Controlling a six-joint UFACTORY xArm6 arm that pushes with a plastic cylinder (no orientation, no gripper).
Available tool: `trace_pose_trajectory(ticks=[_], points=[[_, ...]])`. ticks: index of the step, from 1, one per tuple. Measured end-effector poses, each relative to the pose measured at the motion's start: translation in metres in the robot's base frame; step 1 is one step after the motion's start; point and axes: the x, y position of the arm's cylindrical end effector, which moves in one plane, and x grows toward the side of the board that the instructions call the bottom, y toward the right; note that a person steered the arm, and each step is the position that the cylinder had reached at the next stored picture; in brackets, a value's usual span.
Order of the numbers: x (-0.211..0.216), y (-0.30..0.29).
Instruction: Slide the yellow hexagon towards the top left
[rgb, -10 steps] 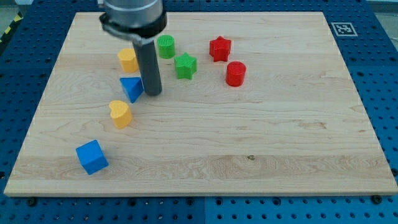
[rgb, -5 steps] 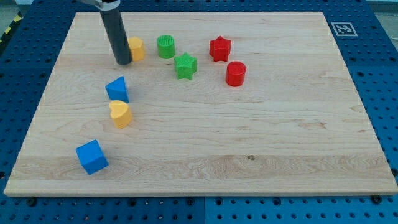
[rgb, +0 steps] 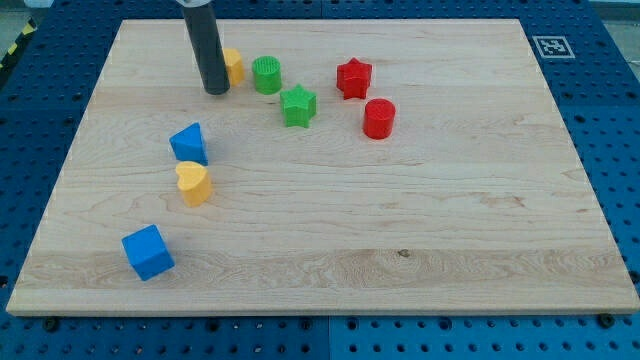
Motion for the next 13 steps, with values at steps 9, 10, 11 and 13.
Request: trace_pose_trajectory(ticks=[9, 10, 11, 13], points=[[-0.055, 0.074], [-0.063, 0.066], [-0.070, 0.044], [-0.069, 0.066]])
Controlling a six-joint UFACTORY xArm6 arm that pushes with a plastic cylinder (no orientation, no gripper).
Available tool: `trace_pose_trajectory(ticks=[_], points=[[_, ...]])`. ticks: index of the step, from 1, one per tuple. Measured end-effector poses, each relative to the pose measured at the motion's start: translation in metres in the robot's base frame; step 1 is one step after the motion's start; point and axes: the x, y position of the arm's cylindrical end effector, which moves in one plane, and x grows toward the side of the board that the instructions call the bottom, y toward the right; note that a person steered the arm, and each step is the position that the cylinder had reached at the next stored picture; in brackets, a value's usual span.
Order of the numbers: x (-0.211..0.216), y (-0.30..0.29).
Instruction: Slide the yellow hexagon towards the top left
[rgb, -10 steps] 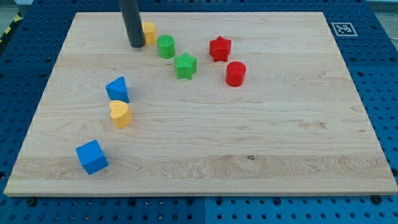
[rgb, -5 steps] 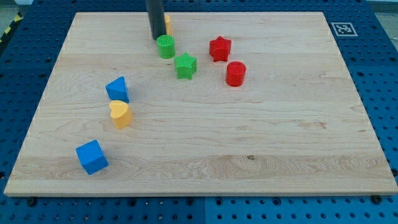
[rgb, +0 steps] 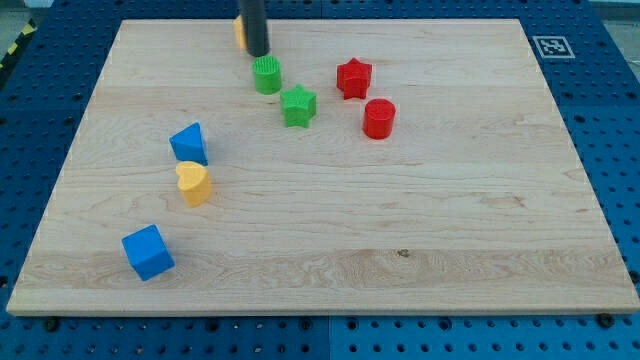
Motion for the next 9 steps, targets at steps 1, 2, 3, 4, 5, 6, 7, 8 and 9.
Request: trace_pose_trajectory(ticks=[1, 2, 3, 4, 5, 6, 7, 8, 9], points=[[-0.019, 0.036], [-0.066, 0.033], [-0.067, 0.031], [-0.049, 0.031], [-0.034, 0.015], [-0.034, -0.020], [-0.034, -0.053], [-0.034, -0.068], [-0.034, -0.068]])
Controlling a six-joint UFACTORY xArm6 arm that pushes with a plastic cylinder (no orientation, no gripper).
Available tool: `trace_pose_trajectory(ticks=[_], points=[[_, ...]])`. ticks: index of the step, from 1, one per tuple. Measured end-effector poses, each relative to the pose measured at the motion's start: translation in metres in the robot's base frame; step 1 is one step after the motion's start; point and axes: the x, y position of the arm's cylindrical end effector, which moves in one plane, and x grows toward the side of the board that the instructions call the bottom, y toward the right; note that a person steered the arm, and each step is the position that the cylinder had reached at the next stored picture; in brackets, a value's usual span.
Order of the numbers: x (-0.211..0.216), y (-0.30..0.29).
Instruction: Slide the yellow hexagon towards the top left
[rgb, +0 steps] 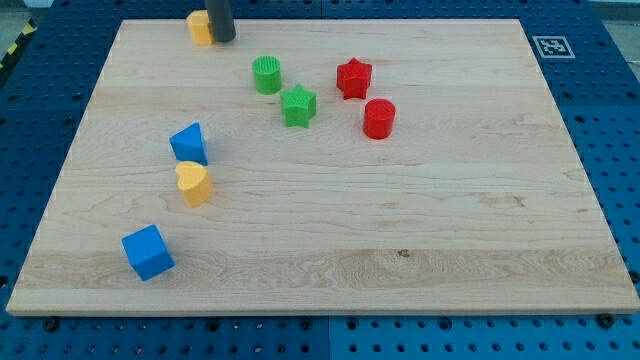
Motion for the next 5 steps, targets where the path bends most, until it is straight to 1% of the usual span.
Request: trace_pose_trajectory(ticks=[2, 3, 4, 5], points=[[-0.032, 0.001], [-0.035, -0.015], [-0.035, -0.044], [-0.035, -0.054]])
